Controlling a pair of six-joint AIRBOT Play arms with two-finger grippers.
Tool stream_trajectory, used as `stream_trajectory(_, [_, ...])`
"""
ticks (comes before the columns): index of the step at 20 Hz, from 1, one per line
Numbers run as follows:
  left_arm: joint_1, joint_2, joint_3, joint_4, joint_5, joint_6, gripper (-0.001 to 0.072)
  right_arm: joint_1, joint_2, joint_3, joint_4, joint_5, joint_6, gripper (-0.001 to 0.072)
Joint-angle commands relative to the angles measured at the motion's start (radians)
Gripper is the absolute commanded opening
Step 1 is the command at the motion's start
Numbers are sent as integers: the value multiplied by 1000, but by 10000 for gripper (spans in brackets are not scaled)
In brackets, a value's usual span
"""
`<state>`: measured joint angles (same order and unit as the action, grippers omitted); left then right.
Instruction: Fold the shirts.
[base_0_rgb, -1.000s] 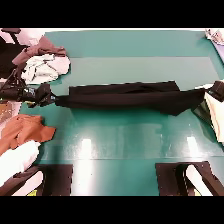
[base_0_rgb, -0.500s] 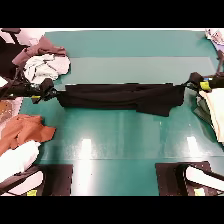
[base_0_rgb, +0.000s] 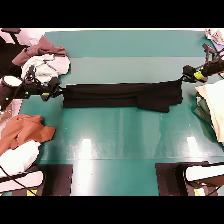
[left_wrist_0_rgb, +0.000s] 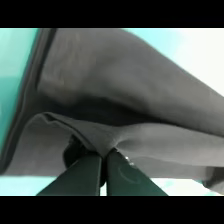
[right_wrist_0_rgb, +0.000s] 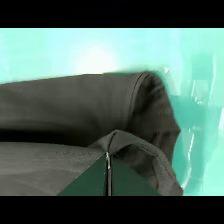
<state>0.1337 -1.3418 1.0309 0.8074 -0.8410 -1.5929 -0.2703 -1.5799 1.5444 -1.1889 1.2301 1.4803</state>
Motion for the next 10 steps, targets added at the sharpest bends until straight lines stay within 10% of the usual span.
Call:
stream_trajectory(1, [-15,-65,37,-24,49,31,31,13,-83,94,-18,26,5,14])
stream_trajectory(10, [-77,-207,165,-21,147,19,31,26,-253,256,-16,37,31,16])
